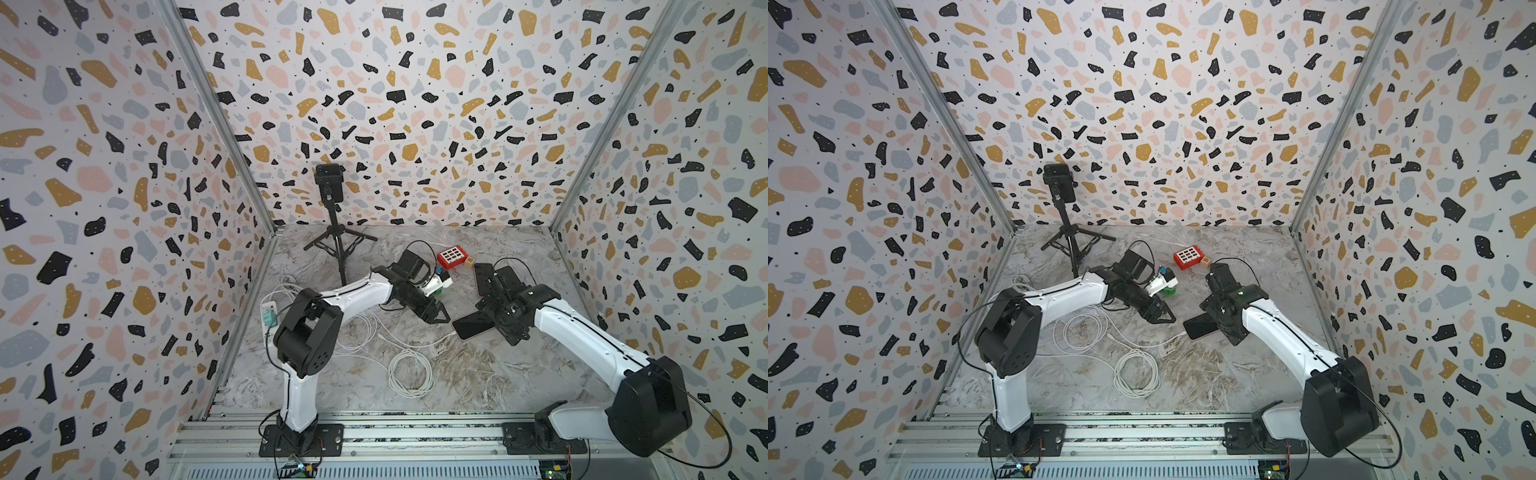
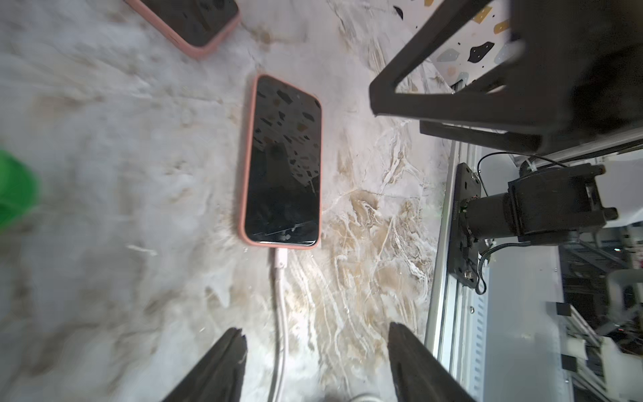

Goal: Plug the charging cable into the phone
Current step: Place the phone at the center of the board, then adjust the phone at the center of the board.

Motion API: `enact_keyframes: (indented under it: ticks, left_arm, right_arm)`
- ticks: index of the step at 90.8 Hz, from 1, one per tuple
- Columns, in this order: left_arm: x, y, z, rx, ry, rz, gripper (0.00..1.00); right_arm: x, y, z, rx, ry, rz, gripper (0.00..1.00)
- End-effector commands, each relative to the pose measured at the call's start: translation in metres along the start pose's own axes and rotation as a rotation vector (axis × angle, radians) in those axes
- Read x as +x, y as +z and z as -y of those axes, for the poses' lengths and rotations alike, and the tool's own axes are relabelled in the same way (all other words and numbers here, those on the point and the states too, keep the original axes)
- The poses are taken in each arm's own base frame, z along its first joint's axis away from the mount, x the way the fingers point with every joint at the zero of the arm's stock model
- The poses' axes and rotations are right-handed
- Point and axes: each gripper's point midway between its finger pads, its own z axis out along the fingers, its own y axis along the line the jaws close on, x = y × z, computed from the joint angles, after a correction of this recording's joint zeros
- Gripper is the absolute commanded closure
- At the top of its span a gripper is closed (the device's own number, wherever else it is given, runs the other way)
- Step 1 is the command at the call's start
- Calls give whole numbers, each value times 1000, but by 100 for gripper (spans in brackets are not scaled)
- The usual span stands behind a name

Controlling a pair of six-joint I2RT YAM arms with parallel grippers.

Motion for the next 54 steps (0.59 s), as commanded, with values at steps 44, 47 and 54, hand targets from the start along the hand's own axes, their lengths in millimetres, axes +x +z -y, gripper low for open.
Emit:
enact_keyframes:
  ticks: [44,47,54]
  left_arm:
    - [71,-114,-62,-422,4,-43,16]
    - [71,-116,-62,-429,4,-40,15]
    - [70,-118,-64,-448,11,-37,15]
  right_arm:
    - [19,56,-32,167,37,-166,0]
    - [20,59,-37,150,48,-170,0]
    - [25,68,-42,138,88,-193,0]
